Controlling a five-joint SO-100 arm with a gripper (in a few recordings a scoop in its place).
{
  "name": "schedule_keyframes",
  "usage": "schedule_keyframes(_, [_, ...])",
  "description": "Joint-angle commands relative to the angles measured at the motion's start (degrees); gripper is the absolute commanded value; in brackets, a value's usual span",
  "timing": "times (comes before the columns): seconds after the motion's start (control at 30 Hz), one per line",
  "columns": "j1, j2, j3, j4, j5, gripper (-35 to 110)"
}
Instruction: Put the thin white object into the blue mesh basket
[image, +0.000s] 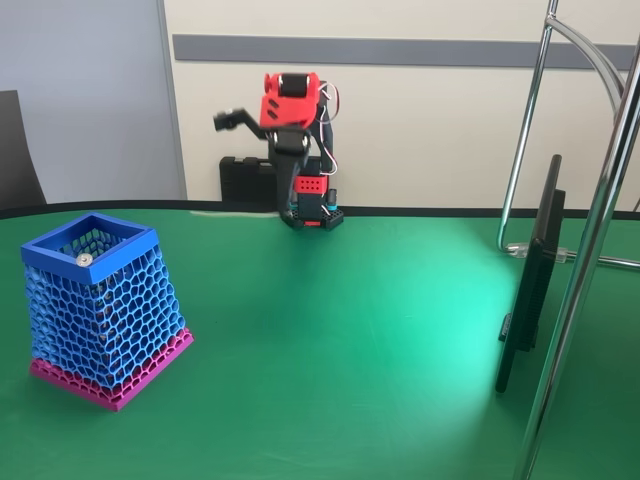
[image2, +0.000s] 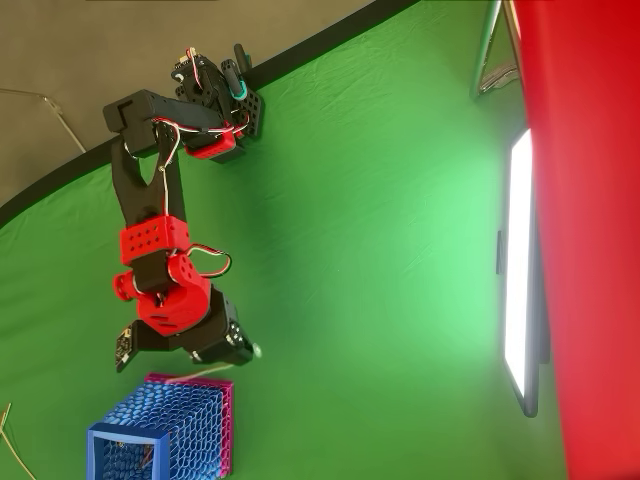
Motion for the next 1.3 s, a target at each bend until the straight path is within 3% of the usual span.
schedule_keyframes(0.0, [1.85,-0.97,-6.42,-2.29,0.70,4])
schedule_keyframes(0.4, [11.51,-8.96,-20.30,-9.32,-4.57,4])
schedule_keyframes(0.93, [22.68,-24.43,-35.24,-22.50,-24.08,3])
schedule_keyframes(1.27, [24.87,-33.13,-37.88,-34.98,-47.90,4])
